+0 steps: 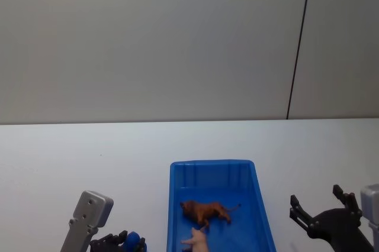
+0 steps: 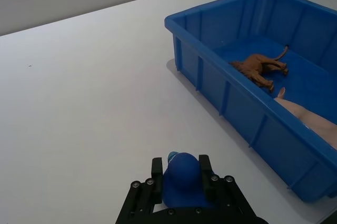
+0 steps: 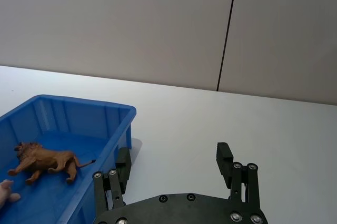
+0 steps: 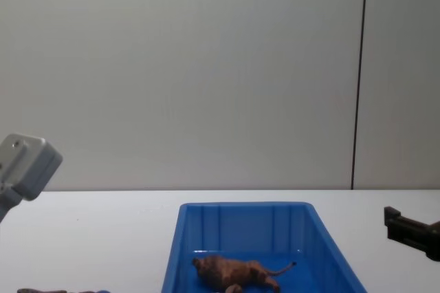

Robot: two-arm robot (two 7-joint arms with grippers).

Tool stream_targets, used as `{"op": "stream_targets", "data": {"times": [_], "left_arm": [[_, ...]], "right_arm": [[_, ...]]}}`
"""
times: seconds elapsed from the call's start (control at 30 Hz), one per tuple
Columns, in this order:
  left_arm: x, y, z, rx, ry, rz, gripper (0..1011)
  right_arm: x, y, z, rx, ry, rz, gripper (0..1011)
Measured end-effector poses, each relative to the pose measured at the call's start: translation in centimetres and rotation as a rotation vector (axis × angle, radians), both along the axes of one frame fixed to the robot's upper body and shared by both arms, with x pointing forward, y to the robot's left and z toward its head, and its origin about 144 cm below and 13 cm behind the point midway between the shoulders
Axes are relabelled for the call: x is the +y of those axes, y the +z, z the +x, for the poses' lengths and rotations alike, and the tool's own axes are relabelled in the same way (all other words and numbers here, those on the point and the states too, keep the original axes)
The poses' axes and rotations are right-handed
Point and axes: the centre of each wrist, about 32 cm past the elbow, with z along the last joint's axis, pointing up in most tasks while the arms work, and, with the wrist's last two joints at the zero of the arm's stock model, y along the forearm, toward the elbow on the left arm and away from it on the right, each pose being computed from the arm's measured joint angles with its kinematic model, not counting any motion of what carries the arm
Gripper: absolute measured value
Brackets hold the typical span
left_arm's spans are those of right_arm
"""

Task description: Pick up the two dolls from the table and place them into the box.

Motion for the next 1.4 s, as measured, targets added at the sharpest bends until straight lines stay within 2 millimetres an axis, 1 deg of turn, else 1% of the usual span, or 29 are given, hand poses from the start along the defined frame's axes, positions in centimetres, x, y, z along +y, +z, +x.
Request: {"op": "stream_targets", "data": {"times": [0.1, 0.3, 0.47, 0.87, 1.07, 1.4], "left_arm": [[0.0, 0.0, 0.0, -0.004, 0.000, -0.002, 371], [-0.1, 0.0, 0.0, -0.025, 0.002, -0.011, 312], [-0.2, 0.3, 0.0, -0.058, 0.004, -0.023, 284], [-0.5, 2.3, 0.4, -0.190, -0.012, -0.062, 224], [-0.7, 3.5, 0.9, -0.263, -0.070, -0.098, 187], [-1.1, 4.6, 1.9, -0.333, -0.185, -0.172, 133]], "right_arm": [[0.0, 0.0, 0.0, 0.000, 0.000, 0.000, 1001], [0.0, 0.0, 0.0, 0.000, 0.000, 0.000, 1001], [0.0, 0.0, 0.0, 0.000, 0.000, 0.000, 1001], [0.0, 0.0, 0.0, 0.000, 0.000, 0.000, 1001], [0.0, 0.0, 0.0, 0.000, 0.000, 0.000, 1001], [0.0, 0.0, 0.0, 0.000, 0.000, 0.000, 1001]]}}
